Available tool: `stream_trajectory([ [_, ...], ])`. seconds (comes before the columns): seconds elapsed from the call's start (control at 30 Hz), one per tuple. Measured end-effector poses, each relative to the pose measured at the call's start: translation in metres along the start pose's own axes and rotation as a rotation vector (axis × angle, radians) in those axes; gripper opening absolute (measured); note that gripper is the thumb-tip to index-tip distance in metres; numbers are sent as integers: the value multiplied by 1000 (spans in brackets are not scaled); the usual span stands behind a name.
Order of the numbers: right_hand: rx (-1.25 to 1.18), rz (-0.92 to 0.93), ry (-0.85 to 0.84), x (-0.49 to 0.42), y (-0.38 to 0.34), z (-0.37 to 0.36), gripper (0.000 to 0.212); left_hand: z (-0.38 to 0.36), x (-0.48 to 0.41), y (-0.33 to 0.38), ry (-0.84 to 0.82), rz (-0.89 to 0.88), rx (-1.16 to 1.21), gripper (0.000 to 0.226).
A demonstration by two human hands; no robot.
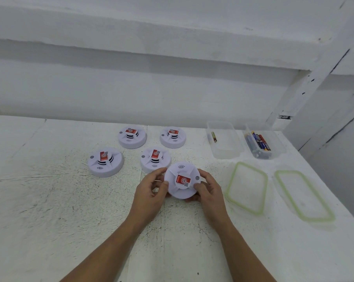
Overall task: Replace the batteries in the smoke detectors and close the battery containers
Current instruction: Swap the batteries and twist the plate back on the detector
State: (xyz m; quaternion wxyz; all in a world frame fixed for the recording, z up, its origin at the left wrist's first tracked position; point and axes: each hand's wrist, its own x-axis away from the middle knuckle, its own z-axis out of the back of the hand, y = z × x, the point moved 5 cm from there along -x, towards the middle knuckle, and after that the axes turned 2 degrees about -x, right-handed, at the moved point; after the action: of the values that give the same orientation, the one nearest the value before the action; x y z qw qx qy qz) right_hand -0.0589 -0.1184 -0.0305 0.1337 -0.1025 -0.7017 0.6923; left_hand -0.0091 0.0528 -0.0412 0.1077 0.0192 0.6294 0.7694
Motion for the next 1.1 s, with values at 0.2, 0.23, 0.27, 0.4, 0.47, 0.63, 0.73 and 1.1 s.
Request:
stream_trajectory([
  [0.2, -53, 38, -15, 1, -2, -2, 44, 2, 0, 1, 7, 21, 76, 35],
  [0.23, -57, 41, -20, 1, -2, -1, 43, 2, 0, 1, 4, 19, 76, 36],
  [0.27, -66, 40, -27, 1, -2, -1, 43, 2, 0, 2, 1, 21, 79, 38],
  [0.4, -109, 15, -49, 2, -6, -1, 43, 2, 0, 1, -2, 14, 80, 39],
  [0.47, -120, 8, -43, 3, -7, -1, 43, 2, 0, 1, 1, 14, 77, 40],
  [0.63, -116, 4, -40, 3, -7, 0, 43, 2, 0, 1, -1, 14, 89, 39],
  [0.73, -116, 4, -42, 3, -6, -1, 43, 2, 1, 1, -4, 8, 86, 39],
  [1.1, -107, 14, -35, 1, -3, 0, 43, 1, 0, 2, 2, -7, 83, 39],
])
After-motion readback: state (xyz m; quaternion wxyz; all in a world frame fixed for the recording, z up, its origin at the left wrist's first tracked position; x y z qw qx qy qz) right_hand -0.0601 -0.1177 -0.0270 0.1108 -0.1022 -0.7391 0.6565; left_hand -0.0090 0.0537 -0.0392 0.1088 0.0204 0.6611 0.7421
